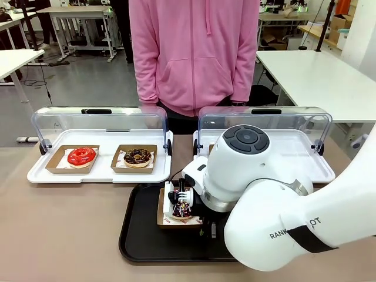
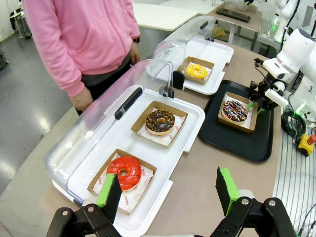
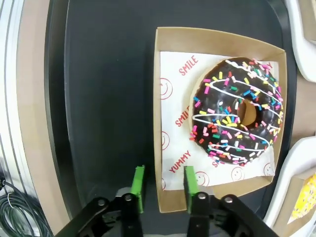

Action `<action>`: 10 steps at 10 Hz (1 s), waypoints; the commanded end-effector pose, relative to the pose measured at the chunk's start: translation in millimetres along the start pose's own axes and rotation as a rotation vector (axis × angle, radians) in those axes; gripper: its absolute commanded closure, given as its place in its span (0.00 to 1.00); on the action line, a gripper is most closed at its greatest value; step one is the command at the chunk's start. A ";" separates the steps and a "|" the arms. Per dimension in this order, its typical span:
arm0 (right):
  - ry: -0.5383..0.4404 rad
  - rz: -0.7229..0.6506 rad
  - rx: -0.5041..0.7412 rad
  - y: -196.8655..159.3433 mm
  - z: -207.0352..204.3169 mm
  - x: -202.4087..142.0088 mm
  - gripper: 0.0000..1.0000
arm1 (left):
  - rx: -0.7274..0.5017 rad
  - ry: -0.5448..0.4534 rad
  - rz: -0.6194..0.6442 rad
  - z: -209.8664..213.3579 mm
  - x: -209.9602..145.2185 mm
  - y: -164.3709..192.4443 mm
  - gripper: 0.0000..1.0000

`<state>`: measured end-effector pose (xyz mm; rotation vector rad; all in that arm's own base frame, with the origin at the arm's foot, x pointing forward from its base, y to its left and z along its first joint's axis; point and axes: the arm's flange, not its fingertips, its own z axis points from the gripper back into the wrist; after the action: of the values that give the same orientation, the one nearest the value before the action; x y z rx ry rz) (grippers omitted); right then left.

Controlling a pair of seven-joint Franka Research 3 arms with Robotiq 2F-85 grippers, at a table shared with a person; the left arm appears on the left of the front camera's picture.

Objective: Move the fourth donut from the left to the tray.
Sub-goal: Pick up the Paper togo box containing the Donut indicated by the person and place it on the Handle tray.

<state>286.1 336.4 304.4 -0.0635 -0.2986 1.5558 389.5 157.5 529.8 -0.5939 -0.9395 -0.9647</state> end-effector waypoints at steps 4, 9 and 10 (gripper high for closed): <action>-0.031 0.024 -0.003 4.6 56.3 -23.8 0.00 | -0.002 -0.020 -0.006 0.4 2.3 0.1 0.00; -0.094 0.088 0.065 3.0 73.2 -29.7 0.00 | -0.002 -0.020 -0.006 0.4 2.3 0.1 0.00; -0.044 0.019 -0.025 -12.7 66.2 -2.3 0.00 | -0.002 -0.020 -0.006 0.4 2.3 0.1 0.00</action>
<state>282.7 323.5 370.7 -0.0289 -0.3460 1.5982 389.5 157.5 529.8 -0.5939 -0.9396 -0.9646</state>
